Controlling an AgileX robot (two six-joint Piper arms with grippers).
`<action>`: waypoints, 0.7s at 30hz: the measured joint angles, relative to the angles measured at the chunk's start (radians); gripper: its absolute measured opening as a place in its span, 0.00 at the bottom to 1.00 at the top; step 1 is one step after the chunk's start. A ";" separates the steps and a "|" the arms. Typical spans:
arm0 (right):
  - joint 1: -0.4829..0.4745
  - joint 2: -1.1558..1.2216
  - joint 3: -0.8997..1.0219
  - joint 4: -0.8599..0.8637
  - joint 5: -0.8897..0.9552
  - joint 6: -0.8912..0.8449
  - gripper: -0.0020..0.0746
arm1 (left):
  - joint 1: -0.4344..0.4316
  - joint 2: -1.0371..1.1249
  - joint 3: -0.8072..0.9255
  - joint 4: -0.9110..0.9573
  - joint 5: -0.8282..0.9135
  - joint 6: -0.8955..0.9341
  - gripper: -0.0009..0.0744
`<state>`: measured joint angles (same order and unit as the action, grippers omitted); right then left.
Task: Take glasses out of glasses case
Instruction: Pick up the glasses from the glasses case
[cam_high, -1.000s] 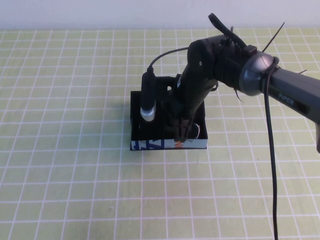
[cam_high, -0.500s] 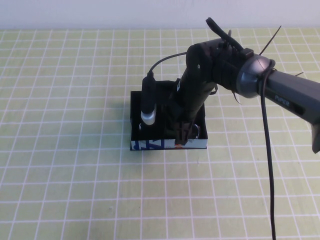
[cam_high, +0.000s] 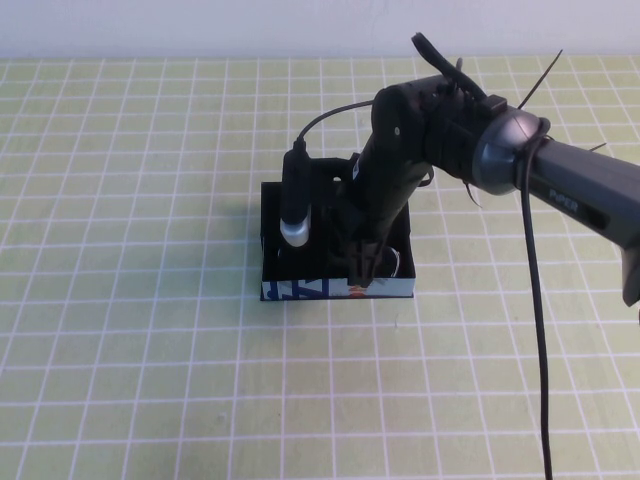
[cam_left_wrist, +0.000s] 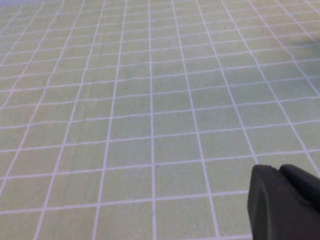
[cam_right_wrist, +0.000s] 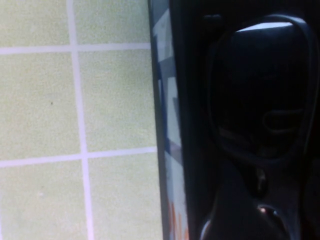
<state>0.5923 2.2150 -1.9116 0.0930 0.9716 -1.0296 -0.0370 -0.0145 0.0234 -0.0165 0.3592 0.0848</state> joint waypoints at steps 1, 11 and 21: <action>0.000 0.003 -0.001 0.000 0.000 0.000 0.40 | 0.000 0.000 0.000 0.000 0.000 0.000 0.01; 0.000 0.028 -0.002 0.002 0.013 0.000 0.40 | 0.000 0.000 0.000 0.000 0.000 0.000 0.01; 0.000 0.028 -0.003 0.006 0.033 0.000 0.37 | 0.000 0.000 0.000 0.000 0.000 0.000 0.01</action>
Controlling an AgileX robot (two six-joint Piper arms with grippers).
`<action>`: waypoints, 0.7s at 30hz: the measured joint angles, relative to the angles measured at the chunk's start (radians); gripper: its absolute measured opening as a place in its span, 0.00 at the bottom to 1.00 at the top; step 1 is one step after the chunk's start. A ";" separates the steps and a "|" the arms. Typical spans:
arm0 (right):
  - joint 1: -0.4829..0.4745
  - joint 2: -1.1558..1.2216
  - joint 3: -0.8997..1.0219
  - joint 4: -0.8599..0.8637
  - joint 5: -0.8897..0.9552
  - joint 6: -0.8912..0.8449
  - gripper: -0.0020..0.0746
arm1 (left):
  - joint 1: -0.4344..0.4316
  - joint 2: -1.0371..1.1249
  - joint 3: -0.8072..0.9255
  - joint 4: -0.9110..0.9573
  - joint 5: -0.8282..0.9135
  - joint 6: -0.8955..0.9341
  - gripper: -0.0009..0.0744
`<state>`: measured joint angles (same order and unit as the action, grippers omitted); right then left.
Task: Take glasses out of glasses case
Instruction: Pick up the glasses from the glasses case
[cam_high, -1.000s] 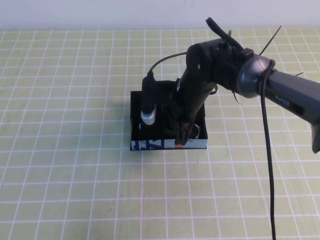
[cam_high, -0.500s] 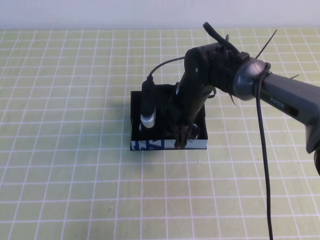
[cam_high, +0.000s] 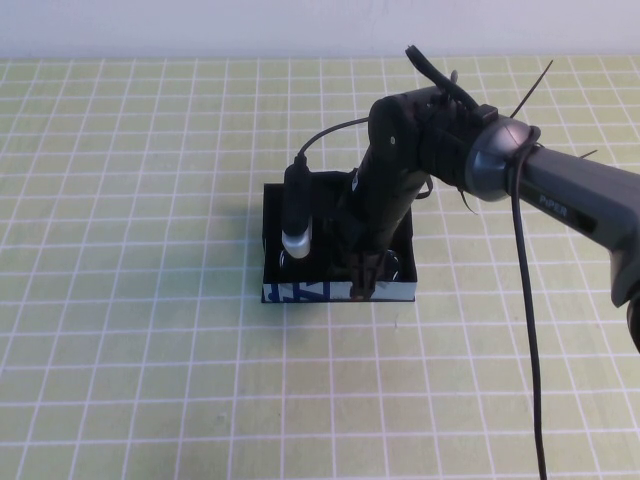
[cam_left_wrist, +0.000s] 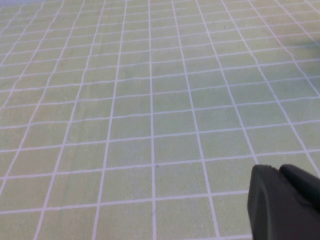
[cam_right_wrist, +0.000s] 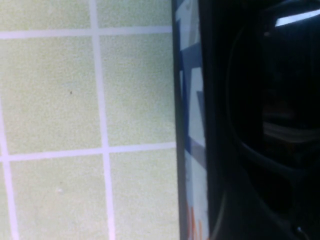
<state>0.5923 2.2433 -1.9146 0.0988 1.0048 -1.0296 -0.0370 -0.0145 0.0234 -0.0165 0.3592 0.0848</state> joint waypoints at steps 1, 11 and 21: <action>0.000 0.000 0.000 0.000 0.002 0.000 0.36 | 0.000 0.000 0.000 0.000 0.000 0.000 0.01; 0.000 -0.004 -0.002 0.008 0.007 0.002 0.18 | 0.000 0.000 0.000 0.000 0.000 0.000 0.01; 0.000 -0.005 -0.035 0.004 0.042 0.012 0.10 | 0.000 0.000 0.000 0.000 0.000 0.000 0.01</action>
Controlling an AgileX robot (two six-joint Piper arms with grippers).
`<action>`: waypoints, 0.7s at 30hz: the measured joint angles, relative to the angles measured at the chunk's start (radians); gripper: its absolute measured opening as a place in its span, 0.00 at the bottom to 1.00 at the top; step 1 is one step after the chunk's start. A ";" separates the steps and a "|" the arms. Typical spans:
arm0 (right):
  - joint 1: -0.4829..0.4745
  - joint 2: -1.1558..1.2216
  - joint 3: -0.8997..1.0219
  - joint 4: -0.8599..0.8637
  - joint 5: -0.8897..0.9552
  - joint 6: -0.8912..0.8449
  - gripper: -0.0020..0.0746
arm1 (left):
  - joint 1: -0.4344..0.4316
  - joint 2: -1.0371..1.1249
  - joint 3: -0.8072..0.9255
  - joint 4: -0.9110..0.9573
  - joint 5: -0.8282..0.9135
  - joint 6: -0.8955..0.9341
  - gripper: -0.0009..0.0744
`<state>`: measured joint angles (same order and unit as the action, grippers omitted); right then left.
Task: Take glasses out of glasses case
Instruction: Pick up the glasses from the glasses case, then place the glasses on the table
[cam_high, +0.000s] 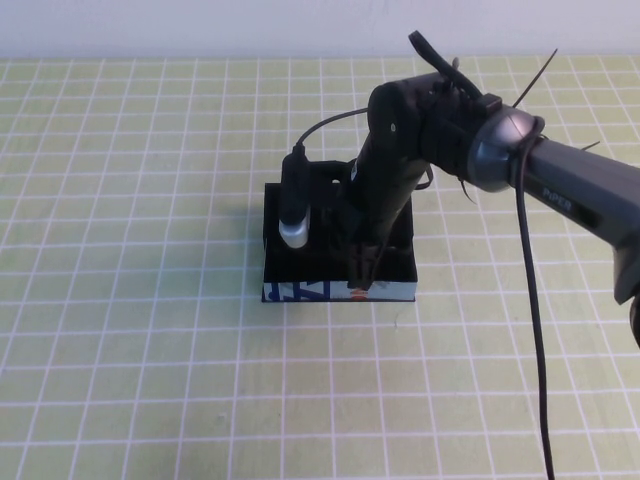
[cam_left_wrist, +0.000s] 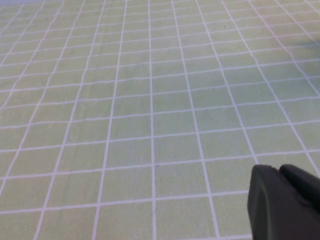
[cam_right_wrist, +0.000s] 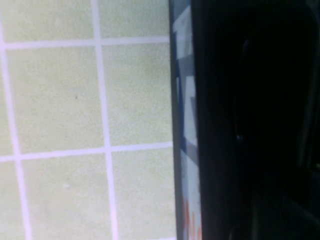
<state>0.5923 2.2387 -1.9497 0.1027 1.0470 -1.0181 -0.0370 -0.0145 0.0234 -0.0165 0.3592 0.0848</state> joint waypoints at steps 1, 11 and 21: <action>0.000 0.000 -0.010 0.000 0.014 0.012 0.10 | 0.000 0.000 0.000 0.000 0.000 0.000 0.01; 0.000 -0.137 -0.053 -0.028 0.152 0.290 0.10 | 0.000 0.000 0.000 0.000 0.000 0.000 0.01; -0.047 -0.390 0.213 -0.112 0.102 0.811 0.10 | 0.000 0.000 0.000 0.000 0.000 0.000 0.01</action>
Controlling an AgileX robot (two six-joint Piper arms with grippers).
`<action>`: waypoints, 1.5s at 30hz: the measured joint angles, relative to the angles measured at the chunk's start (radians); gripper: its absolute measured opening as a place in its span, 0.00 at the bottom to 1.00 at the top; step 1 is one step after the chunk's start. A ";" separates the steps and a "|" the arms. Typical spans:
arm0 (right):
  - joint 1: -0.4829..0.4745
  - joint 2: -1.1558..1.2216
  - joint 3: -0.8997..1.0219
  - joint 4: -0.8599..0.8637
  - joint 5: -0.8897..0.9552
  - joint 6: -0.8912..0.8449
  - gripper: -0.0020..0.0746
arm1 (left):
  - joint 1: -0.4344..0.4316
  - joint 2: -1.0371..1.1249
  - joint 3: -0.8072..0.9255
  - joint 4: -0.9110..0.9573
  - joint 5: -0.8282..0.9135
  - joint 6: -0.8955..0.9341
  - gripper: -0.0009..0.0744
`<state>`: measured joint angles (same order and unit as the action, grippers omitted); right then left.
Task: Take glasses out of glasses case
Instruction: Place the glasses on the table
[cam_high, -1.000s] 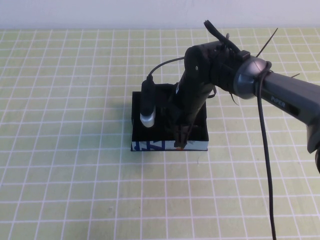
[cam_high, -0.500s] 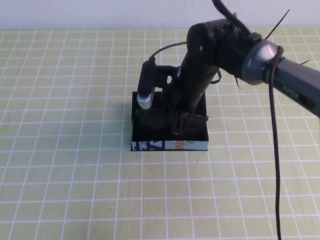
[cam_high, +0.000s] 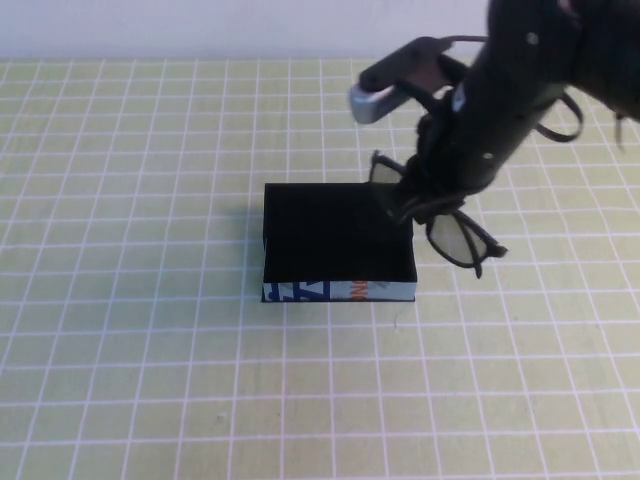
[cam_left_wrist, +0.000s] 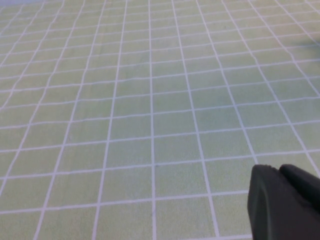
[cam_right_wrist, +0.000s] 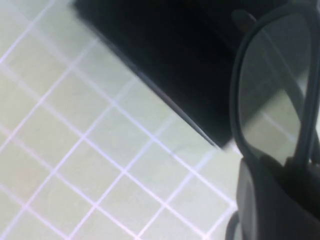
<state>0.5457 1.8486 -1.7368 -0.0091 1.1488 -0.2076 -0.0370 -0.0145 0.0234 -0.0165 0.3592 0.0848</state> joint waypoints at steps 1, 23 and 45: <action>-0.016 -0.042 0.065 -0.003 -0.041 0.052 0.10 | 0.000 0.000 0.000 0.000 0.000 0.000 0.01; -0.277 -0.084 0.561 0.194 -0.451 0.280 0.10 | 0.000 0.000 0.000 0.000 0.000 0.000 0.01; -0.277 -0.007 0.561 0.214 -0.470 0.276 0.38 | 0.000 0.000 0.000 0.000 0.000 0.000 0.01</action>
<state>0.2682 1.8416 -1.1754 0.2052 0.6788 0.0686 -0.0370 -0.0145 0.0234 -0.0165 0.3592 0.0848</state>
